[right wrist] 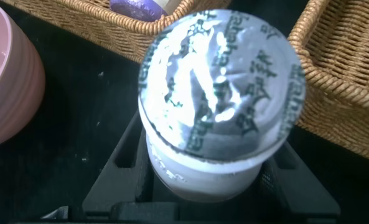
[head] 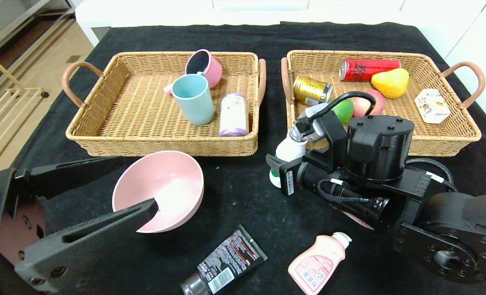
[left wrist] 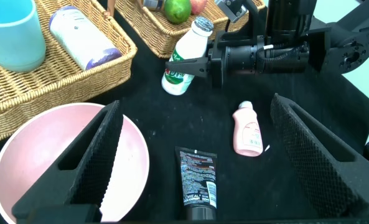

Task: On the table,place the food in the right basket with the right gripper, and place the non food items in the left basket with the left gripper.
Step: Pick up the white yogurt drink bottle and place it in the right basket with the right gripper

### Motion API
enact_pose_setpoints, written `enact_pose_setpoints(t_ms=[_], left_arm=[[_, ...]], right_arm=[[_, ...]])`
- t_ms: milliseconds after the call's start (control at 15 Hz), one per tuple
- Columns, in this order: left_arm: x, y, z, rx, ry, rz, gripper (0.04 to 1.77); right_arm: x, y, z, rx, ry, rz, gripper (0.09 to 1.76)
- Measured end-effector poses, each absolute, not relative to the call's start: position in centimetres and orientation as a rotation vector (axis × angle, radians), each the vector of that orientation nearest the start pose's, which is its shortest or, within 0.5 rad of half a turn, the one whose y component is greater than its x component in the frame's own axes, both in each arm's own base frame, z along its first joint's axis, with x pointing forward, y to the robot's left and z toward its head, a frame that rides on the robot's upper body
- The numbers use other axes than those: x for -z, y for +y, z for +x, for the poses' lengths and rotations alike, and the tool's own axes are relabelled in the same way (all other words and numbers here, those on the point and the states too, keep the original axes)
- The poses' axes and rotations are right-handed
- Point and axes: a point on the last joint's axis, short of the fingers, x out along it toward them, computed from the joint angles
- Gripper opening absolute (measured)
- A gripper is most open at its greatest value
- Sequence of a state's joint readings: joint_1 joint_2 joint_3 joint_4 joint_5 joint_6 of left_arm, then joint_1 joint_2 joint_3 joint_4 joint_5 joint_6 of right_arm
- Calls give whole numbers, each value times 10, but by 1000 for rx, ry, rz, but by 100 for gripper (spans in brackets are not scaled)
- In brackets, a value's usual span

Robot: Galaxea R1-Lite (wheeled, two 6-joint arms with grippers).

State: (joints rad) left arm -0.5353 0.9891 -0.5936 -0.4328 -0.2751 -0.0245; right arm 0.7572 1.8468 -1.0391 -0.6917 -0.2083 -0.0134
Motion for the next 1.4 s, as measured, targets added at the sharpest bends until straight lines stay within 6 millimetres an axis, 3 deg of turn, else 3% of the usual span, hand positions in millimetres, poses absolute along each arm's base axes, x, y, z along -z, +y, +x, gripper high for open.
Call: enact_pose_setpoints(t_ms=[467, 733, 1133, 1400], left_arm=[[-256, -70, 106, 813, -27, -27, 172], [-257, -70, 106, 813, -27, -28, 172], [-252, -72, 109, 817, -3, -25, 172], [-252, -73, 109, 819, -2, -25, 172]], right_arm=[[-203, 242, 263, -549, 101, -77, 89], [-214, 231, 251, -551, 144, -106, 89], [-258, 179, 220, -487, 174, -89, 89], [-286, 140, 221, -371, 143, -69, 89]])
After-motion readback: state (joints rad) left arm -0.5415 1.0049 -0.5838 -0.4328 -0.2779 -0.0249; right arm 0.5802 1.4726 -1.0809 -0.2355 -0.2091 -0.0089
